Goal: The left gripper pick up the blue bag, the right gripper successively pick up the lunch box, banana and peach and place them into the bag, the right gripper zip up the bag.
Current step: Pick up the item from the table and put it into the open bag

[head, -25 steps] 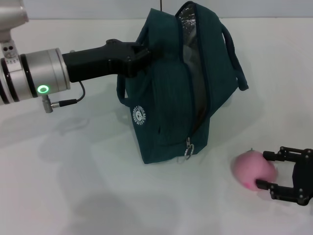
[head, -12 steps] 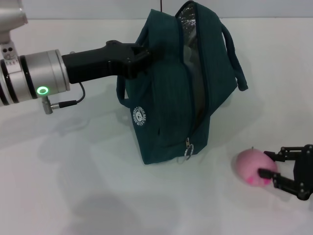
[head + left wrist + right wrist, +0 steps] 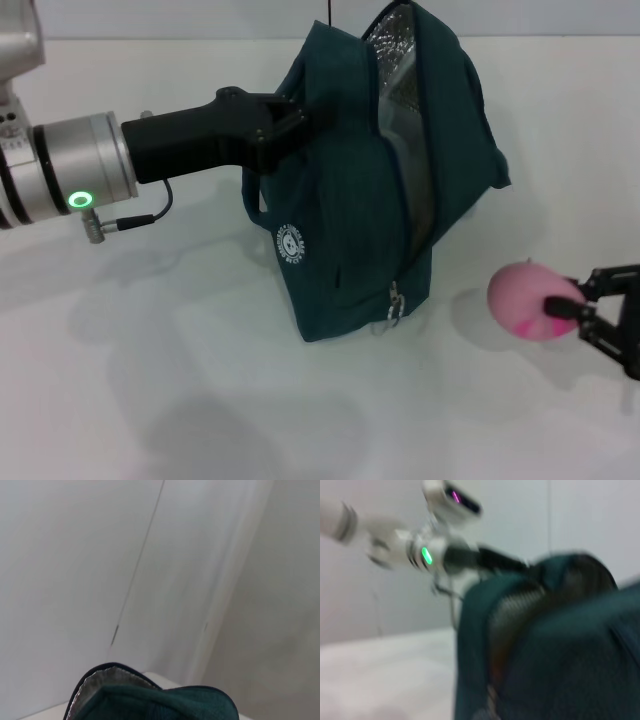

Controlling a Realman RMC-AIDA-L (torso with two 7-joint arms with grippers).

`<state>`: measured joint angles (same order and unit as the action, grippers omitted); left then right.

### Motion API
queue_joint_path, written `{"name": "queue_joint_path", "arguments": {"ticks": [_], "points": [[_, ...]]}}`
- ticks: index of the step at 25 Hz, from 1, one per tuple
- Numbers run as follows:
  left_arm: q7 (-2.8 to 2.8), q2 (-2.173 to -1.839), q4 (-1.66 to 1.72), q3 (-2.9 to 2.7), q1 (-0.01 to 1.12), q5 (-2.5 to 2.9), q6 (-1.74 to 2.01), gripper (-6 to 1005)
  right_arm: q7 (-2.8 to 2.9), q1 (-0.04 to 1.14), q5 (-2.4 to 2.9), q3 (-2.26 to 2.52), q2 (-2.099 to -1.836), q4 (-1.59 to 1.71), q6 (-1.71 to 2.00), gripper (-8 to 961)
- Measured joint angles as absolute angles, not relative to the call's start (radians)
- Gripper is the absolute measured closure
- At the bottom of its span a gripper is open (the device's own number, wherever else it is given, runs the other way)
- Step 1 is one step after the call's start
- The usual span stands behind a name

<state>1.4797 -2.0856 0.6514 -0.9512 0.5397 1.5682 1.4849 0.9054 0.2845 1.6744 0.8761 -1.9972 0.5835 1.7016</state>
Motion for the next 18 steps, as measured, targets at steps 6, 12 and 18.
{"name": "queue_joint_path", "arguments": {"ticks": [6, 12, 18], "points": [[1.472, -2.086, 0.646, -0.952, 0.537, 1.555, 1.520, 966, 0.932, 0.302, 1.567, 0.717, -2.005, 0.580, 1.914, 828], [1.471, -2.086, 0.641, -0.954, 0.538, 1.555, 1.522, 966, 1.086, 0.378, 1.465, 0.713, -2.010, 0.593, 1.880, 864], [1.463, -2.087, 0.634, -0.956, 0.538, 1.555, 1.523, 966, 1.232, 0.452, 1.502, 0.856, -2.013, 0.721, 1.717, 860]]}}
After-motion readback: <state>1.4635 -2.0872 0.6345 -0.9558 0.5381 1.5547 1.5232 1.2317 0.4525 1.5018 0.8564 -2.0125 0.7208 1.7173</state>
